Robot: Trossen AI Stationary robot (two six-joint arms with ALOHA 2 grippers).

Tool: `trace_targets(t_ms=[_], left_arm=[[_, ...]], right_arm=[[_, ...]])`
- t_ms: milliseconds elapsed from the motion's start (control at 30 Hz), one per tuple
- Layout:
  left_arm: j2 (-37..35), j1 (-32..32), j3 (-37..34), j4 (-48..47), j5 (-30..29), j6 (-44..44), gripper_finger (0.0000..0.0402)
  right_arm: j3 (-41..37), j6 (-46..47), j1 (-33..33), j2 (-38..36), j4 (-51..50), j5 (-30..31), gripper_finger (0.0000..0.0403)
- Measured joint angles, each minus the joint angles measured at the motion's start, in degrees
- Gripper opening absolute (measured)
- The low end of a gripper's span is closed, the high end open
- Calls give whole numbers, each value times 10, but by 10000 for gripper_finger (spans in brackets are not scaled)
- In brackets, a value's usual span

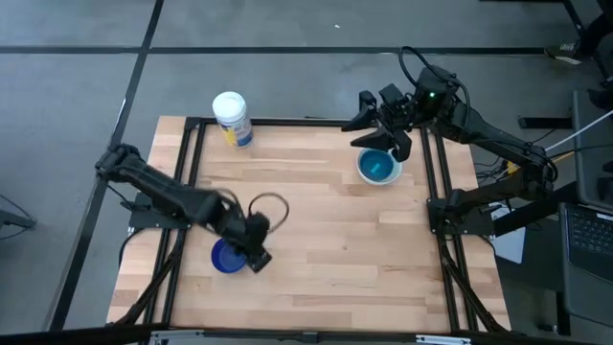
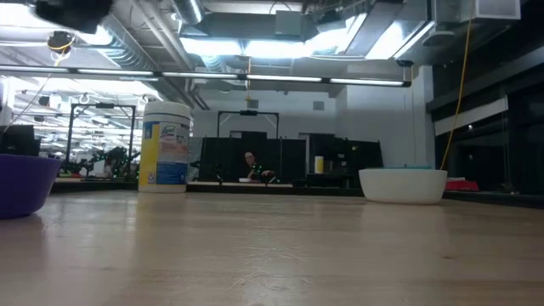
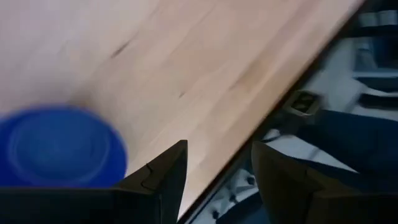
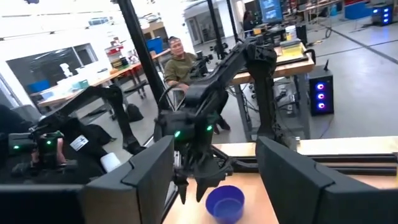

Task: Nest bowls inside each other
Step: Stack the deep blue bowl l on top of the light blue bowl

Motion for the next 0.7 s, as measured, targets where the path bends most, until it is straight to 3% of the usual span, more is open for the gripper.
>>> trace_targets(t_ms=[267,700], left_arm=[[59,-73,-1,19,-24,-113,176],[114,-82,-1,2,-44,-151,176]], right_arm=[[0,0,5,0,0,-15,226],[0,32,15,0,5,-29,234]])
